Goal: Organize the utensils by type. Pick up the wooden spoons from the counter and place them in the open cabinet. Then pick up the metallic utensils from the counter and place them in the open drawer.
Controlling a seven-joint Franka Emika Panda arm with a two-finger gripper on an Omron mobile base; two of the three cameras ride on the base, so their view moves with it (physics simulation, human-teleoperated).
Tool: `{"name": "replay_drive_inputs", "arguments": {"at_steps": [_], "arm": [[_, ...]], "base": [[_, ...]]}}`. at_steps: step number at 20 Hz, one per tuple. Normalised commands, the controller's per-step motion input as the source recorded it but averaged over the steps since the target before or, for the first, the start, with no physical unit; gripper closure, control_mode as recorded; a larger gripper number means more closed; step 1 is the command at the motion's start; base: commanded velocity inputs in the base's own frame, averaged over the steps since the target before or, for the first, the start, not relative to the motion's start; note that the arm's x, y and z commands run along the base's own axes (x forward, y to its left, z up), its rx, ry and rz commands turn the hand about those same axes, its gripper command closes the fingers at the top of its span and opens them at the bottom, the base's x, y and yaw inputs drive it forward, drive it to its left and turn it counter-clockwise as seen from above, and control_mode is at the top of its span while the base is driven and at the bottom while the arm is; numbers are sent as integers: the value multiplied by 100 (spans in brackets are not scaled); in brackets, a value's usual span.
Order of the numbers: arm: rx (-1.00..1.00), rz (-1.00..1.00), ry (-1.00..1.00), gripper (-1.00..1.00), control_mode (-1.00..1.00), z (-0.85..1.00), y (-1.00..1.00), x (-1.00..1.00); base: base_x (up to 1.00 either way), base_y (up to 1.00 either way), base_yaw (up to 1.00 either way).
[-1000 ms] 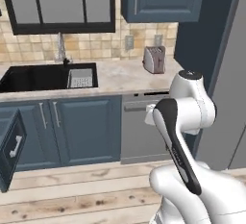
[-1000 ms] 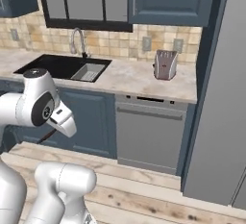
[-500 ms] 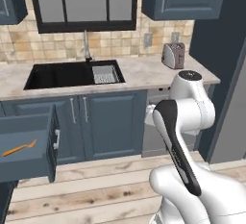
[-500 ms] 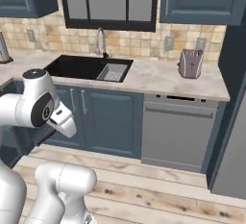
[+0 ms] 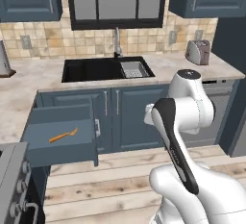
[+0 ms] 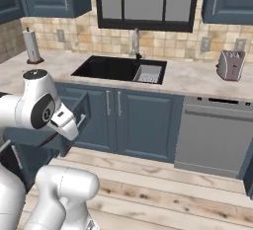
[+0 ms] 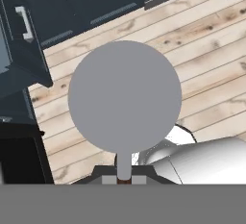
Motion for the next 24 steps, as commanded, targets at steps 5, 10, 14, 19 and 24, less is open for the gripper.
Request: {"name": "replay_drive_inputs", "arguments": {"at_steps": [5,10,14,19,24], "arm": [[0,0,0,100,100,0,0,0],[0,0,0,100,100,0,0,0],[0,0,0,100,100,0,0,0],[0,0,0,100,100,0,0,0],[0,0,0,100,100,0,0,0]], "base": [[-16,51,35],[23,35,37],[18,40,8],[41,34,0],[59,28,0]]}}
